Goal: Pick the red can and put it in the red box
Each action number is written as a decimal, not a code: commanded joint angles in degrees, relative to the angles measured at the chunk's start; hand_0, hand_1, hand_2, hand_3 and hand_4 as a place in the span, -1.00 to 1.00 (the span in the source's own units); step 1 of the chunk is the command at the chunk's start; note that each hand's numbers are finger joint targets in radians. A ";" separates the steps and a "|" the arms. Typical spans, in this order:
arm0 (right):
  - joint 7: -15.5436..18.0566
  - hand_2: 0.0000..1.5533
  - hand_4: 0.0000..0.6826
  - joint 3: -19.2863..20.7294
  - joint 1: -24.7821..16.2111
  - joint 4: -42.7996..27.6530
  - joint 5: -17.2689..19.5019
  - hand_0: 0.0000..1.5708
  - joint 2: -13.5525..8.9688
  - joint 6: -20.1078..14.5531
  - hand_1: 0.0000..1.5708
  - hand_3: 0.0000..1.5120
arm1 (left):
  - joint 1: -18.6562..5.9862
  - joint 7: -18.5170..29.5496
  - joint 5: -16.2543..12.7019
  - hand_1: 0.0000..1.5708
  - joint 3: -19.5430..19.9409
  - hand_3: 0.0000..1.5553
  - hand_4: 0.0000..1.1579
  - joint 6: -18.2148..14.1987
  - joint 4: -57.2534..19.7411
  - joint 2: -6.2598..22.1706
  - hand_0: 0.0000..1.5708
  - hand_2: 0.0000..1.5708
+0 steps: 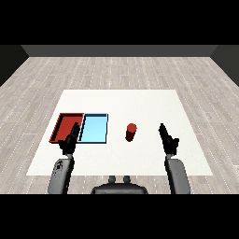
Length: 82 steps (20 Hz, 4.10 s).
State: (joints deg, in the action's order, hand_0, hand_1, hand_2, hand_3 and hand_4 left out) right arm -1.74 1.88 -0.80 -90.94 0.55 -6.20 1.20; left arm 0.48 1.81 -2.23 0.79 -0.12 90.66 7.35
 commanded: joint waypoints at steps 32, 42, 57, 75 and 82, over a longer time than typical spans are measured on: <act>18.56 -1.00 -1.00 7.86 5.42 5.69 -8.36 -1.00 -1.08 12.04 -1.00 -1.00 | 1.08 24.11 -2.97 -1.00 1.24 -1.00 -1.00 4.70 3.62 -5.78 -1.00 -1.00; 18.72 -1.00 -1.00 5.17 6.49 7.56 -6.86 -1.00 0.67 11.04 -1.00 -1.00 | 2.58 25.41 -3.19 -1.00 1.34 -1.00 -1.00 5.99 3.13 -5.47 -1.00 -1.00; 22.39 -1.00 -1.00 0.51 12.27 22.08 -9.26 -1.00 6.11 6.07 -1.00 -1.00 | 1.44 23.85 -5.55 -1.00 4.28 -1.00 -1.00 6.15 2.70 -4.05 -1.00 -1.00; 23.83 -1.00 -1.00 -4.95 21.98 34.02 -18.99 -1.00 6.19 2.52 -1.00 -1.00 | 0.49 23.33 -4.58 -1.00 3.29 -1.00 -1.00 5.77 2.34 -4.17 -1.00 -1.00; 23.10 -1.00 -1.00 -6.14 17.04 28.99 -17.70 -1.00 6.19 2.80 -1.00 -1.00 | -0.43 23.56 -3.43 -1.00 2.02 -1.00 -1.00 4.62 3.35 -5.47 -1.00 -1.00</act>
State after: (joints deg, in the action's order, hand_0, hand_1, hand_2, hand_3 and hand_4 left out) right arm 23.41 -2.61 18.96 -57.42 -17.01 -0.09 4.65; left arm 1.26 25.36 -7.05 3.38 5.85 94.33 2.46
